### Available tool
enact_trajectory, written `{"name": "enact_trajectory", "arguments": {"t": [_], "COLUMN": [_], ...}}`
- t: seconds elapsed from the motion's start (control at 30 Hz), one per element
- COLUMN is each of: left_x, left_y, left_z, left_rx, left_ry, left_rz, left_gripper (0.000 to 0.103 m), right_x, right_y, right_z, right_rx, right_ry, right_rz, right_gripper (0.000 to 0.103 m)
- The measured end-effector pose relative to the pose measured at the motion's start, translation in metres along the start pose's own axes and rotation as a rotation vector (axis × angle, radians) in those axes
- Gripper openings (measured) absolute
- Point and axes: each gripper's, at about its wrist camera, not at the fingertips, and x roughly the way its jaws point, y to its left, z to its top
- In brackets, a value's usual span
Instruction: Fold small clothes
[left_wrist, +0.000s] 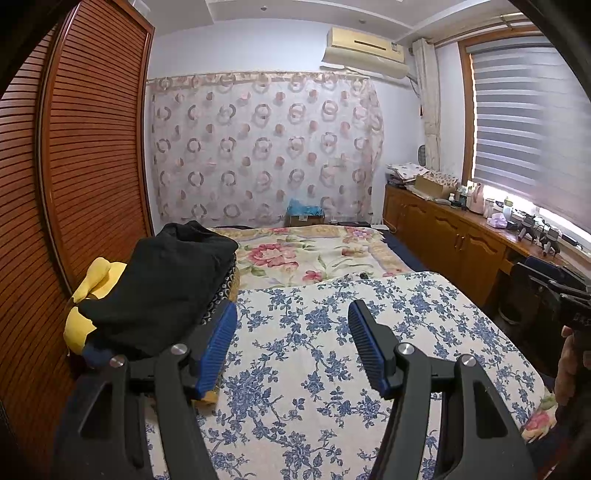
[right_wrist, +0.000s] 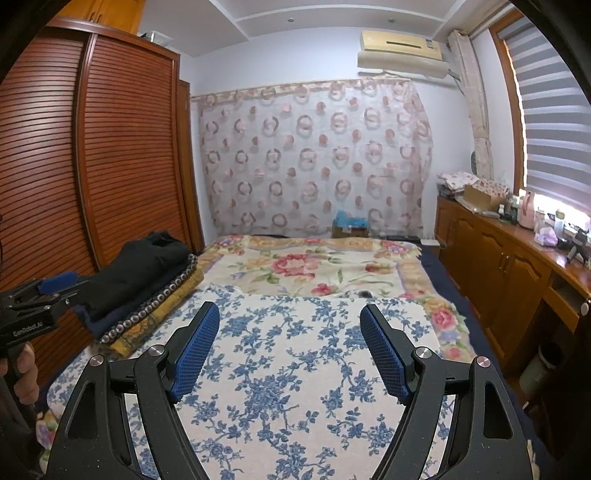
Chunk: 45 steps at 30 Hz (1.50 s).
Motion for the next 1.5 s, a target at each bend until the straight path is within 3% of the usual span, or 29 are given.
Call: {"name": "enact_trajectory", "arguments": {"t": [1.5], "left_x": [-0.011], "left_y": [-0.004], "left_z": [0.005], "left_rx": [0.001], "left_ry": [-0.019], "left_rz": [-0.009], "left_gripper": [0.063], "right_x": [-0.001], "right_y": [-0.005], "right_z": [-0.003], "right_rx": [0.002], "right_ry": [-0.006], "right_rz": [-0.008], "right_gripper": [0.081]}}
